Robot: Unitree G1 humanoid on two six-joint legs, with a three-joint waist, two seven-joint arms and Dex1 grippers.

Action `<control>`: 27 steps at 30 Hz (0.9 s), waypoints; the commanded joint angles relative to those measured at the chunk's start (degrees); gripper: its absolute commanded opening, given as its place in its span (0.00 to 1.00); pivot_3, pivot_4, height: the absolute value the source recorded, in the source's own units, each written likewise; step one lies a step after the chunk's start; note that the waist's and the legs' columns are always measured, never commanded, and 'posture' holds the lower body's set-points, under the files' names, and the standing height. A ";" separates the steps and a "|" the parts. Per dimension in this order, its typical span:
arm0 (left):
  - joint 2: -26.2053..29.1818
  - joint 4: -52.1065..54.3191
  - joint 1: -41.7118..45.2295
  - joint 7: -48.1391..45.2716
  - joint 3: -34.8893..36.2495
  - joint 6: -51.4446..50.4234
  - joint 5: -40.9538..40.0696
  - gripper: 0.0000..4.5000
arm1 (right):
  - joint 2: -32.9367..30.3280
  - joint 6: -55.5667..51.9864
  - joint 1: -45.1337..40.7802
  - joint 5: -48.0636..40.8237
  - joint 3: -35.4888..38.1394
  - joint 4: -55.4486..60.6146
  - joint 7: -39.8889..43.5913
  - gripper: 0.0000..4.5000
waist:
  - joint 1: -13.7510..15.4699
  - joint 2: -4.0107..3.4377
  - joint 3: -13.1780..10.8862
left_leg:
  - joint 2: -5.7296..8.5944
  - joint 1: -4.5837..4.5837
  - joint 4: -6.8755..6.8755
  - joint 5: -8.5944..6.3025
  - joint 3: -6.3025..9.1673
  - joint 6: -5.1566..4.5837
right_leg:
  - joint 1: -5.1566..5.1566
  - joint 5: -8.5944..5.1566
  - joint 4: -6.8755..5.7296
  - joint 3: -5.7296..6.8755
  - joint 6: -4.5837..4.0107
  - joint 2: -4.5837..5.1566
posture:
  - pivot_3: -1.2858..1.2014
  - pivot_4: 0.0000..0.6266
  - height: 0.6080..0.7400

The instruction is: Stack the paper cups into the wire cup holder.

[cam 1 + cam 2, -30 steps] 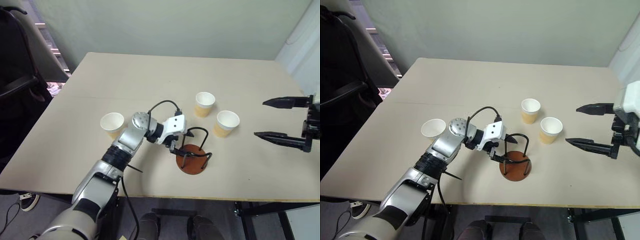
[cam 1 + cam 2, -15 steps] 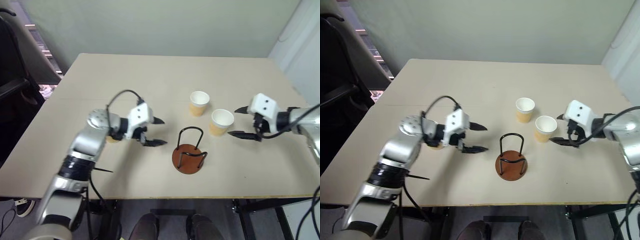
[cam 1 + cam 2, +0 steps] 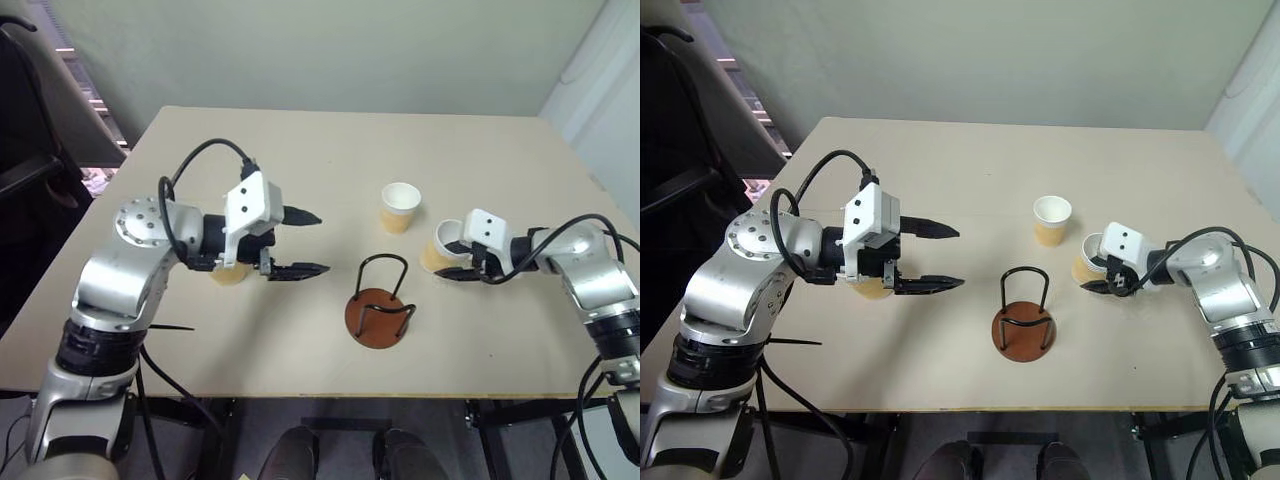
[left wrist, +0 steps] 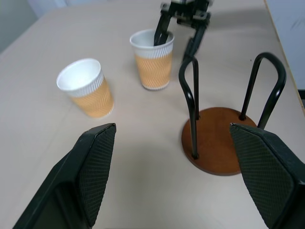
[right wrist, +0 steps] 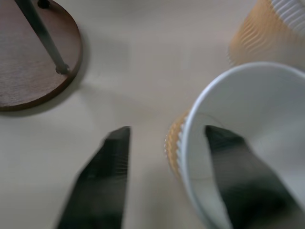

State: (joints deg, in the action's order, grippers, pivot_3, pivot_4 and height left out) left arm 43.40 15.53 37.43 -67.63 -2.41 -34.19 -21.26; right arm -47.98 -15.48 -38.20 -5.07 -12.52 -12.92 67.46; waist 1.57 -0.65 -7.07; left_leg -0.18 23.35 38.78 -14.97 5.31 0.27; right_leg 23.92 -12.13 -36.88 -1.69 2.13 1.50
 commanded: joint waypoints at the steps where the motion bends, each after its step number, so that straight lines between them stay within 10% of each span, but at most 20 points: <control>1: 0.39 1.21 1.06 1.02 0.13 0.22 -0.87 0.91 | 0.39 0.78 -2.21 -0.13 2.19 1.03 -0.44 0.22 | -0.02 0.00 0.00 | 0.00 -0.04 -0.05 0.01 0.00 0.01 | 0.00 0.01 -0.02 0.00 -0.03 0.00 | 0.52 0.24 1.00; 4: 0.40 0.14 1.81 0.62 -0.42 1.17 -0.78 0.91 | -1.55 -2.78 -2.51 -3.67 5.13 6.11 2.02 0.01 | 0.06 -0.01 -0.01 | 0.00 -0.08 -0.21 0.02 0.01 0.04 | 0.00 0.04 -0.01 0.01 -0.08 0.01 | 0.52 0.24 1.00; 15: 1.56 -7.77 4.14 -3.24 -4.34 8.40 3.10 0.91 | -12.59 -29.47 -1.82 -28.59 20.89 39.23 3.45 0.01 | 0.00 0.01 -0.08 | -0.08 -0.11 -0.73 0.42 0.02 0.98 | 0.08 -0.18 0.12 0.02 -0.36 -0.09 | 0.52 0.24 1.00; 27: 1.22 -7.55 3.68 -3.15 -4.83 8.67 3.01 0.91 | -10.11 -35.59 -0.38 -37.55 17.72 48.82 -3.63 0.01 | -0.20 0.04 -0.10 | -0.23 -0.14 -0.65 0.40 0.03 1.00 | 0.09 -0.22 0.09 -0.01 -0.34 -0.24 | 0.52 0.24 1.00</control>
State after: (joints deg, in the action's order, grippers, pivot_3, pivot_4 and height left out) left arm 44.12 6.25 41.14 -70.91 -7.68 -25.96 -18.20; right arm -58.17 -51.13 -37.85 -41.13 5.18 34.27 64.12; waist 1.37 -0.60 -7.18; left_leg -0.42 23.21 38.14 -14.57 5.34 1.27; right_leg 24.01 -12.35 -36.79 -1.70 1.78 1.25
